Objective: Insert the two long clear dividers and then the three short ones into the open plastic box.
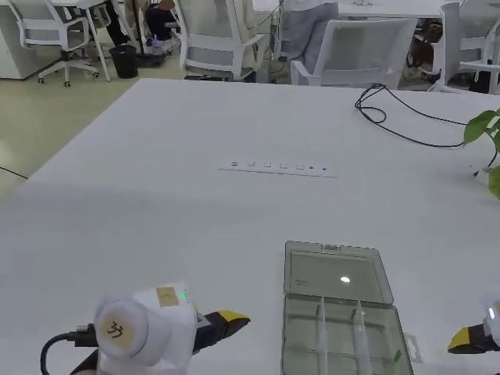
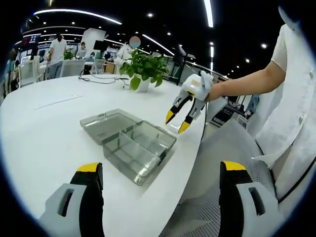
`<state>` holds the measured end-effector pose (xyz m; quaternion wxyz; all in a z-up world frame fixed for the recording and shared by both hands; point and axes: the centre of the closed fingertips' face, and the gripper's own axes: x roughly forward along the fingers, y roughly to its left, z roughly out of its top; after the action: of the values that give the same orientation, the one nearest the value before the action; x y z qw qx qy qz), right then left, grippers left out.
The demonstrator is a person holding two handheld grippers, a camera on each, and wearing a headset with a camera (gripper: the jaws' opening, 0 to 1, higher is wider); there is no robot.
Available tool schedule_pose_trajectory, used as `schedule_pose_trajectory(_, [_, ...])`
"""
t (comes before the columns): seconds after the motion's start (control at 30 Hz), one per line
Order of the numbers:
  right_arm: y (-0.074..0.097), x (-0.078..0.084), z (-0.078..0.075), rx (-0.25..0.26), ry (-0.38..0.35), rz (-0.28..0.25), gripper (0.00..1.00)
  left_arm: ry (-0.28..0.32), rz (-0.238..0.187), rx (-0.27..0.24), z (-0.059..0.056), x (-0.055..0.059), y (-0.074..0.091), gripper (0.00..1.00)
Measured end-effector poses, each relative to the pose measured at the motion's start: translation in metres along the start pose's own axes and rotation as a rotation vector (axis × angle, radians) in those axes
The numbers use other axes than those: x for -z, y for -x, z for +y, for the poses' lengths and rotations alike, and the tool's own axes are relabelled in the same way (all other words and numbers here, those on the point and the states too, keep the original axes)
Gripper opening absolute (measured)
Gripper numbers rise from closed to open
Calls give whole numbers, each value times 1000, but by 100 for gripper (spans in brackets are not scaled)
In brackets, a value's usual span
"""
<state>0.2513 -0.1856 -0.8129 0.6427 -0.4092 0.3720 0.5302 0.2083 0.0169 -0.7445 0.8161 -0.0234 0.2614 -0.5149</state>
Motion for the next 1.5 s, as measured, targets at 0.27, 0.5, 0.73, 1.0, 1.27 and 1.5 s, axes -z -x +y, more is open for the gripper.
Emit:
schedule_pose_trajectory(0.27, [30,-36,2,70,13,-72,33,78,-46,-1,0,-24,-5,100])
schedule_pose_trajectory(0.5, [48,-75,9,104,46,-131,33,193,-49,4,-4,-41,-14,95])
schedule_pose_trajectory(0.73, [62,-108,13,139,84,-171,33,320,-124,49,-12,-63,-23,81])
schedule_pose_trajectory(1.0, [71,-135,20,160,105,-192,33,533,-130,126,-26,-72,-35,60])
schedule_pose_trajectory(1.27, [75,-154,28,161,110,-211,33,591,-109,171,-38,-72,-50,41])
schedule_pose_trajectory(1.5, [75,-160,33,157,128,-200,33,608,-95,204,-47,-72,-56,25])
